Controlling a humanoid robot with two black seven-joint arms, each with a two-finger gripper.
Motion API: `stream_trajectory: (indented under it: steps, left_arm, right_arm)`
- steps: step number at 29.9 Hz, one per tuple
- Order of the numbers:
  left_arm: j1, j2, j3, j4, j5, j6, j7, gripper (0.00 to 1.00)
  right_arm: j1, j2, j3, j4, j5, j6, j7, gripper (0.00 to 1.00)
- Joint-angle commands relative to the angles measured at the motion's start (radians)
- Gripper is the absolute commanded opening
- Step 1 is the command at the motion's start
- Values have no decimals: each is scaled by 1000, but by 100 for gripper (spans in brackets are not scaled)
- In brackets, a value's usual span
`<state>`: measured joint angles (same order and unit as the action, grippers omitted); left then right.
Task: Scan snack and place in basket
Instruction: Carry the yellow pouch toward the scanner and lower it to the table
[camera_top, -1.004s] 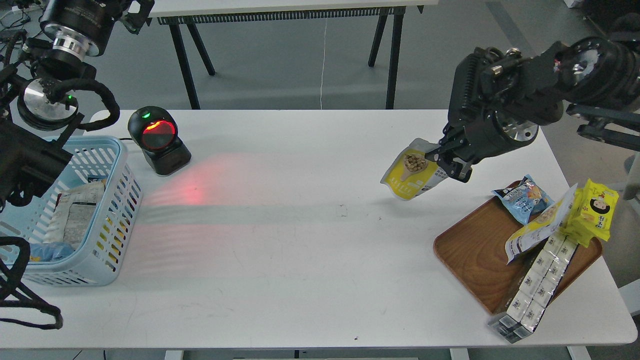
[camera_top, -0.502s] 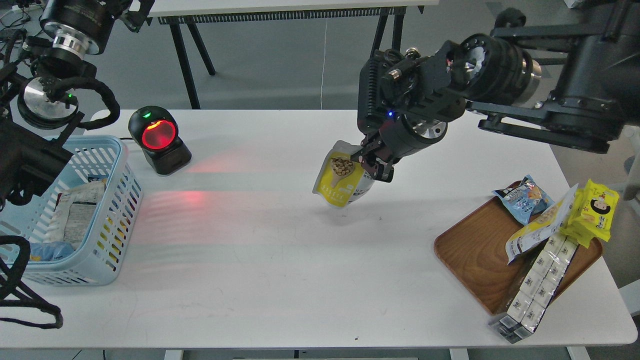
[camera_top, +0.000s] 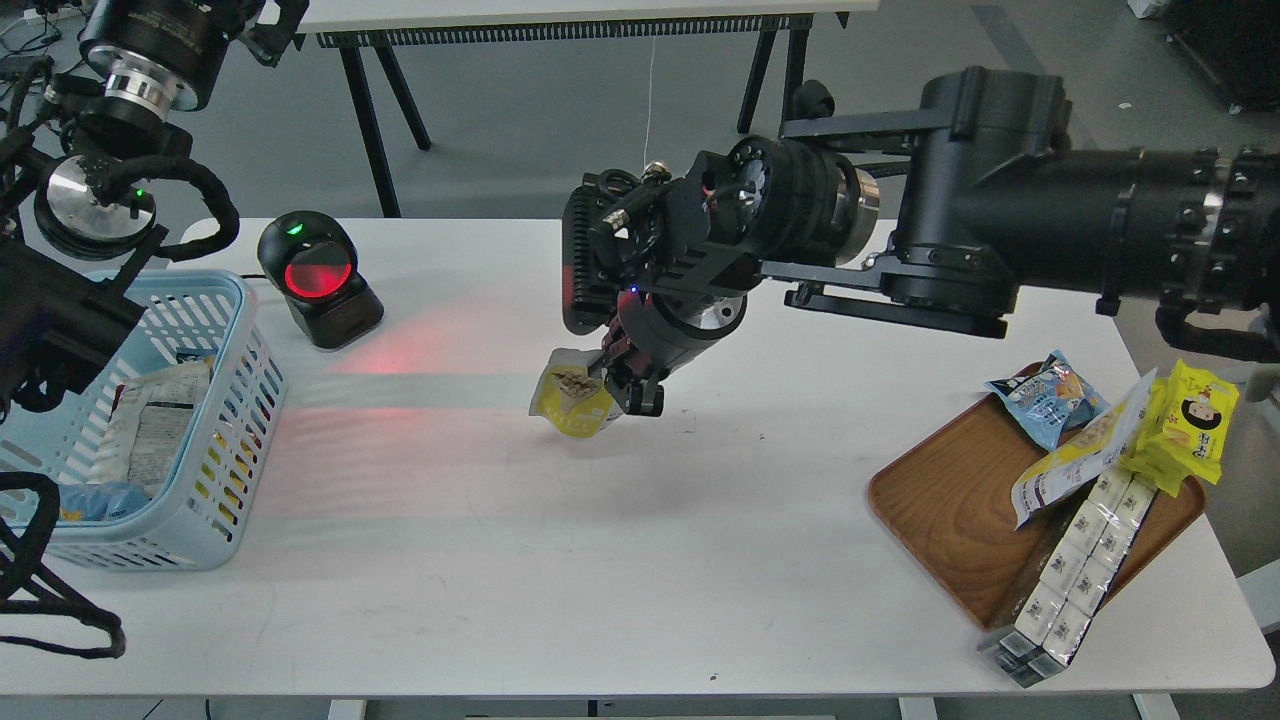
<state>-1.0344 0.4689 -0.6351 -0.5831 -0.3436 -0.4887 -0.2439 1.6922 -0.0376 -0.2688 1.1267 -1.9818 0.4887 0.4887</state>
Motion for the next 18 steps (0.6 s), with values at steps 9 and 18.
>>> stream_trajectory:
  steps: [9, 18]
  left_arm:
    - [1, 19, -1, 0, 0, 0, -2, 100]
    - [4, 20, -1, 0, 0, 0, -2, 100]
  right_arm:
    - [-9, 38, -6, -25, -3, 0, 0, 0]
    - [-25, 38, -21, -53, -17, 0, 0, 0]
